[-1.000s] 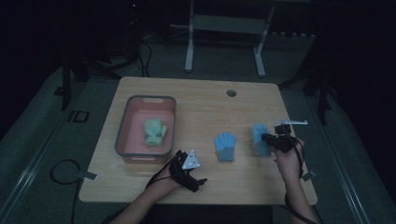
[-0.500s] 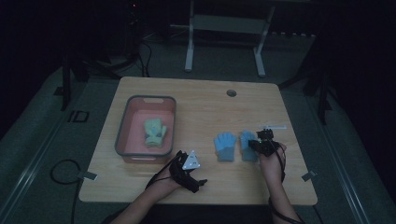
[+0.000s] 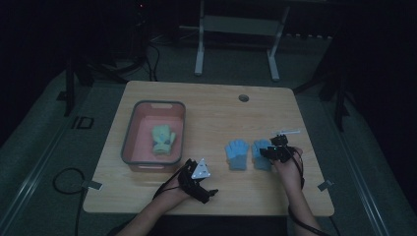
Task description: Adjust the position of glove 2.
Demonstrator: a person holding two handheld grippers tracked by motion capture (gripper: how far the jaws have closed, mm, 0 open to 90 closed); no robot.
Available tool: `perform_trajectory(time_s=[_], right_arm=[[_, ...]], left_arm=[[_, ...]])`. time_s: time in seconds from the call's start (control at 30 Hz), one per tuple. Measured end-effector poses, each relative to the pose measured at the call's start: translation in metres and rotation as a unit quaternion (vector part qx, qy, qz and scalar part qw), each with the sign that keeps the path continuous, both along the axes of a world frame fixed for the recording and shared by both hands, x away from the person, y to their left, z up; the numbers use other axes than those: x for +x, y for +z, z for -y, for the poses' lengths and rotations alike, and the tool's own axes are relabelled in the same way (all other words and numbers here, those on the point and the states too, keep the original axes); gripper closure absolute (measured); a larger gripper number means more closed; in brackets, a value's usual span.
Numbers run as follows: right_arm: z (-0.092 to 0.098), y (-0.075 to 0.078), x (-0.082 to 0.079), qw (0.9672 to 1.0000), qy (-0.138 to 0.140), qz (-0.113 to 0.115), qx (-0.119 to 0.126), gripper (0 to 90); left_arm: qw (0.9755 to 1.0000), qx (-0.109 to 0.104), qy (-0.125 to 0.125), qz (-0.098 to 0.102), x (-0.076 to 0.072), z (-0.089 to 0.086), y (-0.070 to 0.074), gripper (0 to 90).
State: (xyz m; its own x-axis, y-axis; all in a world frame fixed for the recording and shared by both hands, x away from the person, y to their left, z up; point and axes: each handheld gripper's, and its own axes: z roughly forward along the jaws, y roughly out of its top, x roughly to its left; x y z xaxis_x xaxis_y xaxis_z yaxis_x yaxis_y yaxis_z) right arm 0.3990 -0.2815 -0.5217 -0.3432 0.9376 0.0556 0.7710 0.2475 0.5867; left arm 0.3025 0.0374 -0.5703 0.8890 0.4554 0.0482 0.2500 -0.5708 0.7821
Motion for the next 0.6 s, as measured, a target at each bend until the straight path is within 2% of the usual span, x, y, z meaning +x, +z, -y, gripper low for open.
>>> perform_trajectory(time_s=[0.1, 0.23, 0.37, 0.4, 0.5, 0.6], right_arm=[[0.010, 0.005, 0.002, 0.9996, 0.029, 0.002, 0.002, 55.4], [0.019, 0.005, 0.003, 0.9964, 0.083, 0.000, 0.018, 55.8], [0.021, 0.002, 0.003, 0.9930, 0.118, 0.002, 0.008, 56.1], [0.020, 0.002, 0.003, 0.9912, 0.132, 0.002, -0.001, 55.6], [0.015, 0.002, 0.003, 0.9869, 0.162, 0.004, -0.005, 55.0], [0.012, 0.002, 0.007, 0.9843, 0.176, 0.007, -0.018, 53.2]], left_arm=[[1.0000, -0.001, 0.000, 0.001, 0.000, 0.000, 0.000, 2.3], [1.0000, 0.001, 0.000, 0.001, 0.000, 0.000, 0.000, 2.3], [1.0000, 0.001, 0.000, 0.001, 0.000, 0.000, 0.000, 2.3], [1.0000, 0.001, 0.000, 0.000, 0.000, 0.000, -0.001, 2.3], [1.0000, 0.001, -0.001, 0.001, 0.000, 0.000, -0.001, 2.3], [1.0000, -0.001, -0.001, 0.000, 0.000, -0.001, -0.001, 2.3]])
